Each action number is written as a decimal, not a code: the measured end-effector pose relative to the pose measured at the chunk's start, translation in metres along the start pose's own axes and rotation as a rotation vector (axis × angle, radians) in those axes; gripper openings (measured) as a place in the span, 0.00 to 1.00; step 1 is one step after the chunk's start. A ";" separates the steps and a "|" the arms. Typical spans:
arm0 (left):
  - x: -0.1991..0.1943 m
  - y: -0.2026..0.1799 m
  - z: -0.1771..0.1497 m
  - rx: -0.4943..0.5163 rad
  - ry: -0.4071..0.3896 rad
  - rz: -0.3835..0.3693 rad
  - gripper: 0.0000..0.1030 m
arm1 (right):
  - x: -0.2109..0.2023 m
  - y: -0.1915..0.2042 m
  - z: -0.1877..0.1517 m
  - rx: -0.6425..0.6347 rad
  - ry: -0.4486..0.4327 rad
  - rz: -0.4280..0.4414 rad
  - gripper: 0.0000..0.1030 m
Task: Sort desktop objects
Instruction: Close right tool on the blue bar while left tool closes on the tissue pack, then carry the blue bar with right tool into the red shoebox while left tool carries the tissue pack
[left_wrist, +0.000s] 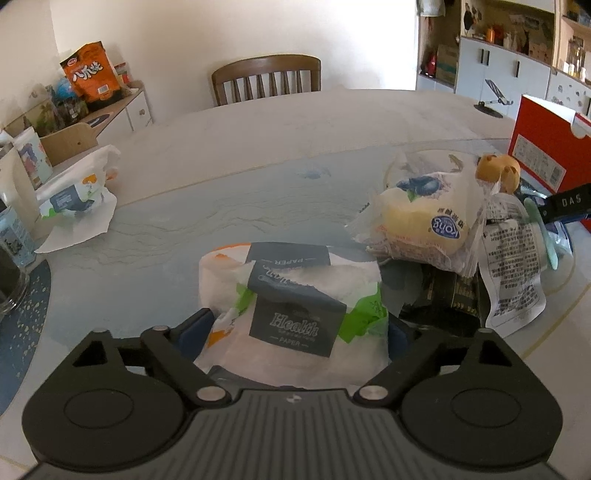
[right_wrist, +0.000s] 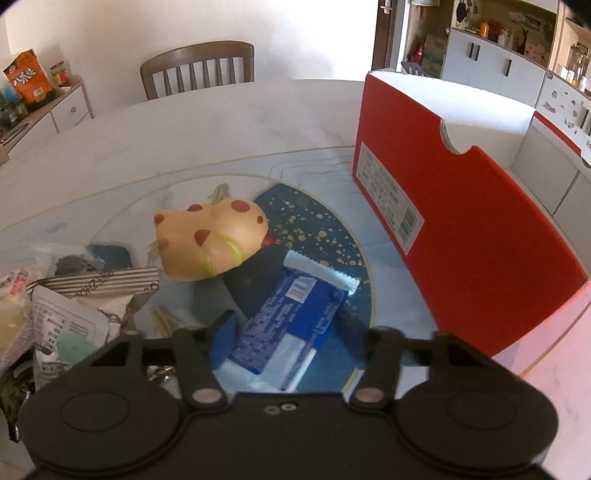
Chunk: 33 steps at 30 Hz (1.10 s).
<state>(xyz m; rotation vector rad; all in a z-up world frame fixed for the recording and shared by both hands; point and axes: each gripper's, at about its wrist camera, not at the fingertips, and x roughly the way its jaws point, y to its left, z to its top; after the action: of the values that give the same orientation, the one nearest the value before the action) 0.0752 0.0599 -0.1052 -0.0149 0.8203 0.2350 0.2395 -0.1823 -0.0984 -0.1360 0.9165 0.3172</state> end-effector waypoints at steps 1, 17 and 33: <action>-0.001 0.001 0.000 -0.005 -0.002 -0.003 0.86 | -0.001 0.000 0.000 0.000 0.000 0.003 0.46; -0.018 0.007 0.007 -0.053 -0.031 -0.034 0.65 | -0.024 -0.006 -0.006 0.002 -0.026 0.006 0.35; -0.058 -0.003 0.025 -0.040 -0.105 -0.050 0.65 | -0.072 -0.016 -0.011 0.033 -0.094 0.022 0.35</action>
<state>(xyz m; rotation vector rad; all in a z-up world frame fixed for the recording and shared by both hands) 0.0560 0.0476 -0.0462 -0.0598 0.7099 0.2030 0.1956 -0.2151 -0.0484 -0.0801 0.8297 0.3262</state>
